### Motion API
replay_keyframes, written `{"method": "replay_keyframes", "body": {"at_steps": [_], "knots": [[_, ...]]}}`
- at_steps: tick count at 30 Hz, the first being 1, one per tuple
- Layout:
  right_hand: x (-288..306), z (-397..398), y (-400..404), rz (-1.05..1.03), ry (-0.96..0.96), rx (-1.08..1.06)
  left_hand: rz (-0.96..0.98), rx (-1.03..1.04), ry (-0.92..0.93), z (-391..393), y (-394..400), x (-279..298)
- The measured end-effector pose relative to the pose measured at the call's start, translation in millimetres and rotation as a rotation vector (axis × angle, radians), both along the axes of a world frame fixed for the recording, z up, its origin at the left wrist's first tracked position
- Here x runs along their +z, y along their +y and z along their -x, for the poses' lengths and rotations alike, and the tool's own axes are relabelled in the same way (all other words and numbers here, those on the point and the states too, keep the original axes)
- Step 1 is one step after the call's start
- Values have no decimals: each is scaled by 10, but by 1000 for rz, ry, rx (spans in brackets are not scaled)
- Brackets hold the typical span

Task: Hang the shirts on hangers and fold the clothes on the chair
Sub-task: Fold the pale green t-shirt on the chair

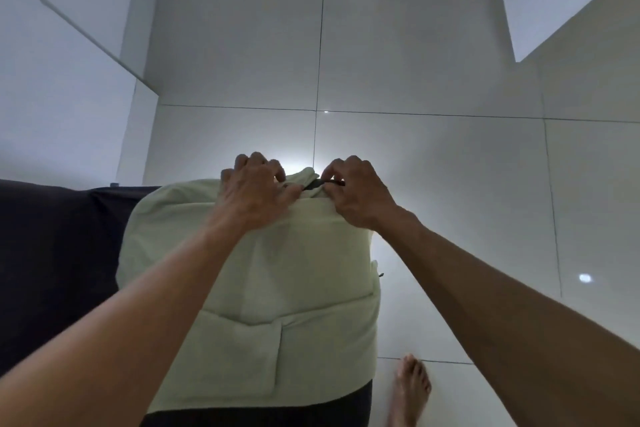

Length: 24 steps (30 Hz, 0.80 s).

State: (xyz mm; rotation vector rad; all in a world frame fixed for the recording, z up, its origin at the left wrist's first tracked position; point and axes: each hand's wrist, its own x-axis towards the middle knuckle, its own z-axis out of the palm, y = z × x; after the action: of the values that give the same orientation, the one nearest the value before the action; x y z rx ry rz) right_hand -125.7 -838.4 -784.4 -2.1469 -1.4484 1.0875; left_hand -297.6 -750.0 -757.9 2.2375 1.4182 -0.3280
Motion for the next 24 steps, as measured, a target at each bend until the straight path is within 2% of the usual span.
{"method": "replay_keyframes", "body": {"at_steps": [2, 4, 8, 10, 14, 16, 19, 22, 24], "knots": [[23, -64, 135, 46, 25, 78, 101, -75, -2, -89, 207, 56], [63, -106, 201, 79, 17, 165, 124, -86, -11, -174, 341, 103], [98, -150, 236, 107, 87, 184, 96, 226, -181, -269, 583, 169], [73, -160, 256, 105, 104, 184, 71, 283, -193, -256, 654, 136], [42, -146, 397, 144, 79, 191, 177, 15, -338, -173, 566, 49], [56, -166, 480, 166, 101, 146, 299, -172, -254, -154, 517, -6], [85, -204, 503, 181, 136, 209, 282, -399, -50, -184, 542, -51], [72, -193, 472, 238, 51, 341, 220, -424, -106, -211, 584, -76], [69, -227, 499, 211, 31, 322, 169, -365, -196, -227, 600, -58]]}}
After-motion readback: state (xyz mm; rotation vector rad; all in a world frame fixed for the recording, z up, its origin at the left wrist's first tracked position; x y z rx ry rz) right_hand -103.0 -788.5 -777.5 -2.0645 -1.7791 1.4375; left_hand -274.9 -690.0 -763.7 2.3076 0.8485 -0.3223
